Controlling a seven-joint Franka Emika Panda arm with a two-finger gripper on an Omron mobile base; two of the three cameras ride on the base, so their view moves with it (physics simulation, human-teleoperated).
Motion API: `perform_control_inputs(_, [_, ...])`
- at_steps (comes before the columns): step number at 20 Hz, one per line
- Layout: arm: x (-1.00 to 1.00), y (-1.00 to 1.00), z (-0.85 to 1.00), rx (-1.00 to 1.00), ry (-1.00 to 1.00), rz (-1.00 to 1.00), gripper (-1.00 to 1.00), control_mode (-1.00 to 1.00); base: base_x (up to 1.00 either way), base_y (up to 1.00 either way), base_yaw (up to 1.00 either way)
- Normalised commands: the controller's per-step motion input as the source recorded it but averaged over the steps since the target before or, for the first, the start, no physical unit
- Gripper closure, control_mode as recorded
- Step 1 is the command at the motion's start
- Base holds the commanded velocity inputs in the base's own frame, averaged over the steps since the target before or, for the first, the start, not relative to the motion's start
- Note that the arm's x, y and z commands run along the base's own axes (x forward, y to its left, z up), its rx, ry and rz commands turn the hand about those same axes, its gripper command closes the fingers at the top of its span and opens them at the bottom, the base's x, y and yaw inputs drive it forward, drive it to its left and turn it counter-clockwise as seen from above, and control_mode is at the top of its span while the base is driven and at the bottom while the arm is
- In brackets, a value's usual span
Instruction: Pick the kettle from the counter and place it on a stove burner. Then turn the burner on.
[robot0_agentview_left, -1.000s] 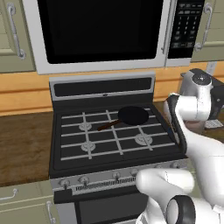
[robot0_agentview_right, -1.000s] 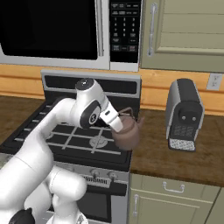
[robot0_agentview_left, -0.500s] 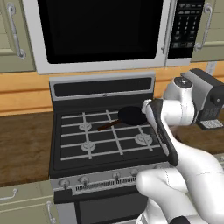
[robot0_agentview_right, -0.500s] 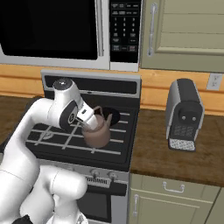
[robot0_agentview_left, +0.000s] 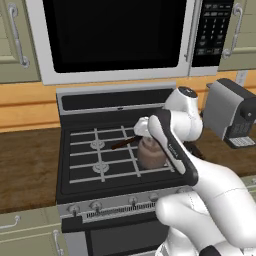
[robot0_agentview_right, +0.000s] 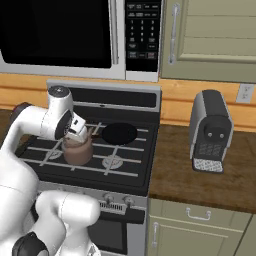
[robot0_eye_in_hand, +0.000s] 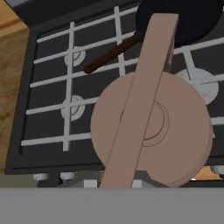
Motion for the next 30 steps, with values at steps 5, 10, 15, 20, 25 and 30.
perform_control_inputs(5, [0.26,1.00,-0.20,0.00,0.00,0.12,1.00,-1.00,0.00,0.00,0.00])
perform_control_inputs(10, [0.37,1.00,-0.12,0.00,0.00,0.06,1.00,-1.00,0.00,0.00,0.00])
perform_control_inputs(15, [0.32,1.00,-0.19,0.00,0.02,0.03,1.00,-1.00,0.00,0.00,0.00])
perform_control_inputs(20, [0.19,0.78,-0.08,-0.06,0.00,0.00,1.00,-1.00,0.00,0.00,0.00])
perform_control_inputs(25, [0.31,0.02,-0.05,-0.03,0.00,0.00,1.00,-1.00,0.00,0.00,0.00])
perform_control_inputs(30, [0.38,0.00,-0.12,-0.05,0.00,0.00,1.00,-1.00,0.00,0.00,0.00])
